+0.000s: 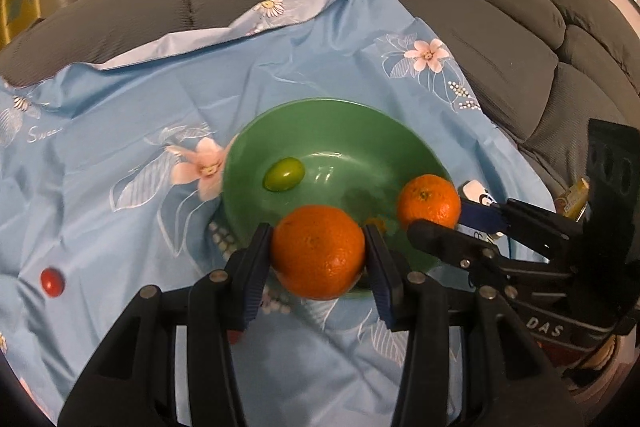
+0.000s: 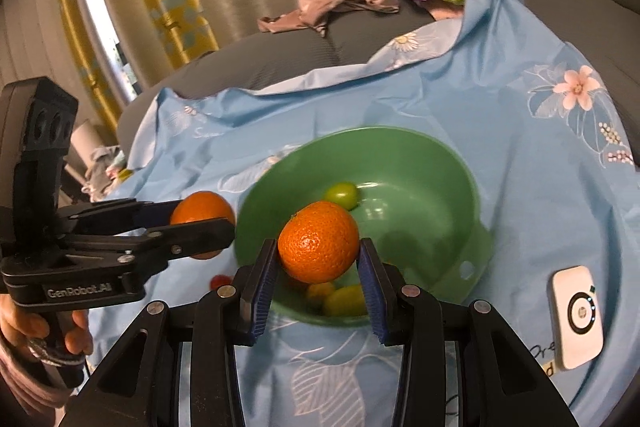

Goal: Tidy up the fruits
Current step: 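Carry both oranges over the green bowl and open both tools to drop them, then withdraw both open tools from the bowl toward the cherry tomatoes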

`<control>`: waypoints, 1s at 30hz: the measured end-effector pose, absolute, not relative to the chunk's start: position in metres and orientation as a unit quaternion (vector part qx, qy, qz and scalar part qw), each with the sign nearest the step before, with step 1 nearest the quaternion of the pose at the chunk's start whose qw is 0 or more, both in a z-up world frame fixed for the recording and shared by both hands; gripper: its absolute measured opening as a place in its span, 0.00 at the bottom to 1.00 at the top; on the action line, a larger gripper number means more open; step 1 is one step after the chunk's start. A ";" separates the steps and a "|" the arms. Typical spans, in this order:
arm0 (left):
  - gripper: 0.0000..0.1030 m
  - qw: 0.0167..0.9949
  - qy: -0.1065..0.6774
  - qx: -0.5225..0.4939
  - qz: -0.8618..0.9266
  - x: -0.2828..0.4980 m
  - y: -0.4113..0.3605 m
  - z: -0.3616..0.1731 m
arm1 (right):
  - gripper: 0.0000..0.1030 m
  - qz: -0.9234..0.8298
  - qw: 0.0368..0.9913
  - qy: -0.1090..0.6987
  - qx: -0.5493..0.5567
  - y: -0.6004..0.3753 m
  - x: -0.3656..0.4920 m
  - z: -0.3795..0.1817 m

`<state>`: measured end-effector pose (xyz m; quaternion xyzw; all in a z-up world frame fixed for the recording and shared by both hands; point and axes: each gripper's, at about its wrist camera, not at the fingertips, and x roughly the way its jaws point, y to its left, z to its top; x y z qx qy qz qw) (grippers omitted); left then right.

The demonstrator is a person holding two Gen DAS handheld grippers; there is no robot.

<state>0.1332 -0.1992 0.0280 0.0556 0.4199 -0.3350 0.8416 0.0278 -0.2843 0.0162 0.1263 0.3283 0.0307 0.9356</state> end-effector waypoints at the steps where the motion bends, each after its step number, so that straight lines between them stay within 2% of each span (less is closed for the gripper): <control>1: 0.44 0.840 0.422 0.059 -0.337 0.136 -0.203 0.026 | 0.40 0.026 0.935 0.330 0.125 -0.287 0.029 0.014; 21: 0.46 0.831 0.444 0.100 -0.320 0.158 -0.224 -0.009 | 0.40 -0.008 0.926 0.362 0.111 -0.298 0.045 -0.008; 25: 0.67 0.837 0.434 0.097 -0.318 0.155 -0.221 -0.002 | 0.40 -0.011 0.925 0.364 0.108 -0.296 0.045 -0.007; 28: 0.69 0.843 0.428 0.093 -0.313 0.152 -0.215 0.003 | 0.40 -0.014 0.927 0.361 0.104 -0.294 0.043 -0.002; 30: 0.76 0.848 0.424 0.091 -0.305 0.147 -0.209 0.007 | 0.40 -0.016 0.928 0.359 0.101 -0.292 0.040 0.000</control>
